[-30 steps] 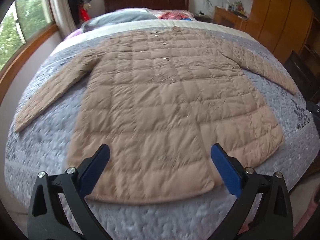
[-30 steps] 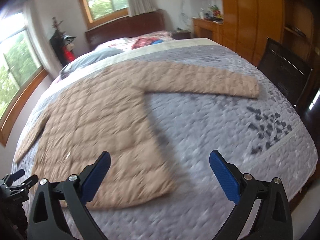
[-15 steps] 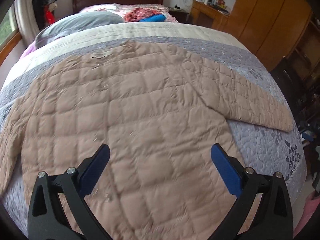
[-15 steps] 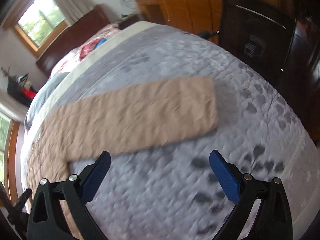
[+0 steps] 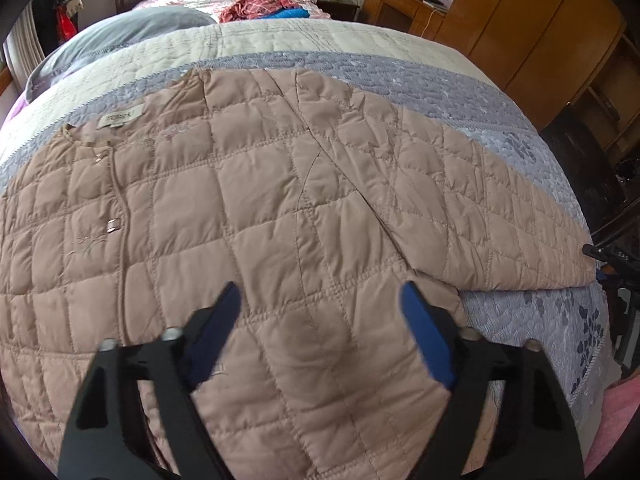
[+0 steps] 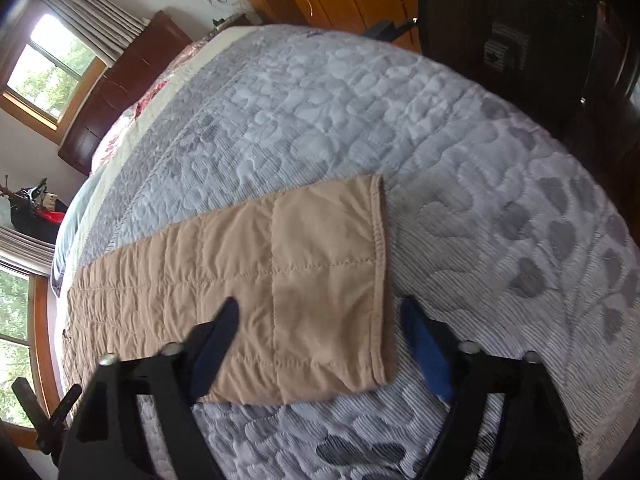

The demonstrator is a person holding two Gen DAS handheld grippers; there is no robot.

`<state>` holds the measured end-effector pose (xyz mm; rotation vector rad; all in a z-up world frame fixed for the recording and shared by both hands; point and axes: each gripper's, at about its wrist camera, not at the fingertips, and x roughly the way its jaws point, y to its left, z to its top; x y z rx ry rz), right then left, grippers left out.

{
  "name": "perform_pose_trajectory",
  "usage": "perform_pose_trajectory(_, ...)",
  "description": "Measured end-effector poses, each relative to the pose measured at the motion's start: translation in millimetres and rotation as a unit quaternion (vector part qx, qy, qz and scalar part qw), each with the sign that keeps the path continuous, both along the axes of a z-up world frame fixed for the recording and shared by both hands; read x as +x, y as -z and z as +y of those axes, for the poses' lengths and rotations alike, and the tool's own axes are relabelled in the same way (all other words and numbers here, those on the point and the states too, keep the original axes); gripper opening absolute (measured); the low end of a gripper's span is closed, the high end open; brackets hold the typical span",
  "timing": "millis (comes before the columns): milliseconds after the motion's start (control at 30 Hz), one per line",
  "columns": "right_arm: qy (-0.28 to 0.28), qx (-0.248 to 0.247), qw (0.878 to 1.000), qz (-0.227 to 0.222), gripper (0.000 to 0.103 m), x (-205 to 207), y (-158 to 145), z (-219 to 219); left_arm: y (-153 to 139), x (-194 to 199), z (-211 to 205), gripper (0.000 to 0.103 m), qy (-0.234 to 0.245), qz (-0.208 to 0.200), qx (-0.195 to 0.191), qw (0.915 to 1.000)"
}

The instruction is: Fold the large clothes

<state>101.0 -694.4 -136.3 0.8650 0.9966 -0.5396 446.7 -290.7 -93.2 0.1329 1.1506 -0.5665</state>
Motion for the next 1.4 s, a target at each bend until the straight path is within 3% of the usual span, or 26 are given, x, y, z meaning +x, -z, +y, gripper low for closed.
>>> perform_pose_trajectory(67,0.003,-0.017,1.0,0.008,0.06,4,0,1,8,6,2,0.071,0.0,0.02,-0.015,0.9997)
perform_pose_trajectory(133,0.007,-0.026,1.0,0.008,0.043,5,-1,2,17,13,8,0.059,-0.012,0.042,-0.03,0.9986)
perform_pose_trajectory(200,-0.004,-0.008,1.0,-0.014,0.011,7,0,4,21,17,14,0.054,-0.024,0.051,-0.043,0.9975)
perform_pose_trajectory(233,-0.007,0.001,1.0,-0.021,0.01,8,-1,5,21,18,18,0.052,-0.026,0.053,-0.052,0.9969)
perform_pose_trajectory(367,-0.045,-0.02,0.997,-0.062,0.009,17,-21,23,20,18,29,0.039,-0.024,0.057,-0.069,0.9957)
perform_pose_trajectory(467,-0.058,-0.02,0.993,-0.103,0.008,17,-36,31,24,20,36,0.037,-0.026,0.067,-0.088,0.9935)
perform_pose_trajectory(567,-0.042,-0.028,0.997,-0.059,0.008,23,-25,30,27,22,39,0.037,-0.025,0.07,-0.098,0.9924)
perform_pose_trajectory(667,-0.02,-0.052,0.998,0.021,0.008,26,-1,26,30,23,42,0.036,-0.022,0.07,-0.103,0.992)
perform_pose_trajectory(833,-0.009,-0.066,0.998,0.023,0.007,28,-8,34,32,23,45,0.029,-0.018,0.064,-0.111,0.9915)
perform_pose_trajectory(933,-0.018,-0.057,0.998,-0.027,0.007,31,-32,49,31,21,55,0.028,-0.021,0.072,-0.119,0.9901)
perform_pose_trajectory(1033,-0.058,-0.053,0.994,-0.079,0.007,44,-63,79,22,18,64,0.028,-0.024,0.055,-0.106,0.9926)
perform_pose_trajectory(1133,-0.113,-0.068,0.986,-0.105,0.007,73,-90,123,15,18,84,0.028,-0.033,0.049,-0.103,0.993)
perform_pose_trajectory(1267,-0.191,-0.053,0.971,-0.135,0.007,112,-106,185,7,20,112,0.028,-0.056,0.034,-0.096,0.9932)
perform_pose_trajectory(1400,-0.266,-0.049,0.953,-0.135,0.007,159,-106,250,-2,22,139,0.025,-0.071,0.017,-0.091,0.9931)
